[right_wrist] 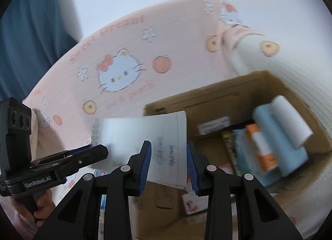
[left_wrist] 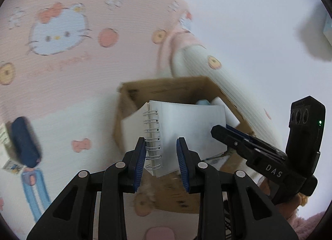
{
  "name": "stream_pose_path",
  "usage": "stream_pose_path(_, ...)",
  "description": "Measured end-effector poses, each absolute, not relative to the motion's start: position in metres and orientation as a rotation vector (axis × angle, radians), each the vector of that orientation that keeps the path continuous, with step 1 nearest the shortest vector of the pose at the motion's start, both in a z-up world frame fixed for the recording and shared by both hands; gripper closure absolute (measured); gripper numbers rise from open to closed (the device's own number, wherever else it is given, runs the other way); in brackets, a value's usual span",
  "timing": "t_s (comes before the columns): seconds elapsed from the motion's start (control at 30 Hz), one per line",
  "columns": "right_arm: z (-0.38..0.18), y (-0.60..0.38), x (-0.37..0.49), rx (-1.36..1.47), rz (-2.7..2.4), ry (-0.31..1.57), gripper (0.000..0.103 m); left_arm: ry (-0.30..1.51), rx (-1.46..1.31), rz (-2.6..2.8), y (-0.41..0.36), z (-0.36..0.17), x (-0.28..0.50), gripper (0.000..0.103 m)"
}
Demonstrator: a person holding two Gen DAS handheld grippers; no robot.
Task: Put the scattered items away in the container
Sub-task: 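Carry the notepad into the cardboard box and open the right gripper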
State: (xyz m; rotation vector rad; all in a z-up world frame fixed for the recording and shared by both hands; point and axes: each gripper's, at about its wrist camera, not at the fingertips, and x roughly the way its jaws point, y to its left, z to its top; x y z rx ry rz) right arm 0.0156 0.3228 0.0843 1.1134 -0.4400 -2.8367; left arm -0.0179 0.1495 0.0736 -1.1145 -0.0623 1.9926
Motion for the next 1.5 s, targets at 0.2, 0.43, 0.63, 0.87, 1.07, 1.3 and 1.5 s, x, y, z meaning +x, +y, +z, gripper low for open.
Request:
stream_pose_path(0.2, 0.087, 0.360, 0.031, 1.137, -2.872, -0.445, 0.072, 0.047, -1.103, 1.969, 0.181, 0.069, -0.001, 0.070)
stream_pose_path(0.43, 0.092, 0.376, 0.040, 1.113, -2.875, -0.506, 0.072, 0.047, -1.084, 1.955, 0.195, 0.079, 0.002, 0.070)
stream_pose_path(0.63, 0.114, 0.386, 0.050, 1.028, -2.907, -0.530, 0.072, 0.030, -1.005, 1.915, 0.205, 0.102, 0.007, 0.070)
stream_pose_path(0.87, 0.152, 0.407, 0.073, 0.913, -3.023, -0.507, 0.072, 0.004, -0.948, 1.785, 0.234, 0.110, 0.015, 0.070)
stream_pose_path(1.07, 0.153, 0.408, 0.077, 0.940, -2.964, -0.492, 0.077, -0.093, -0.936, 1.543, 0.256, 0.111, 0.034, 0.081)
stream_pose_path(1.3, 0.146, 0.400, 0.067, 1.028, -2.881, -0.506, 0.098, 0.067, -0.946, 1.691, 0.253, 0.098, 0.034, 0.089)
stream_pose_path(1.5, 0.121, 0.402, 0.056, 1.206, -2.837, -0.456, 0.098, 0.056, -1.084, 1.778, 0.227, 0.072, -0.004, 0.087)
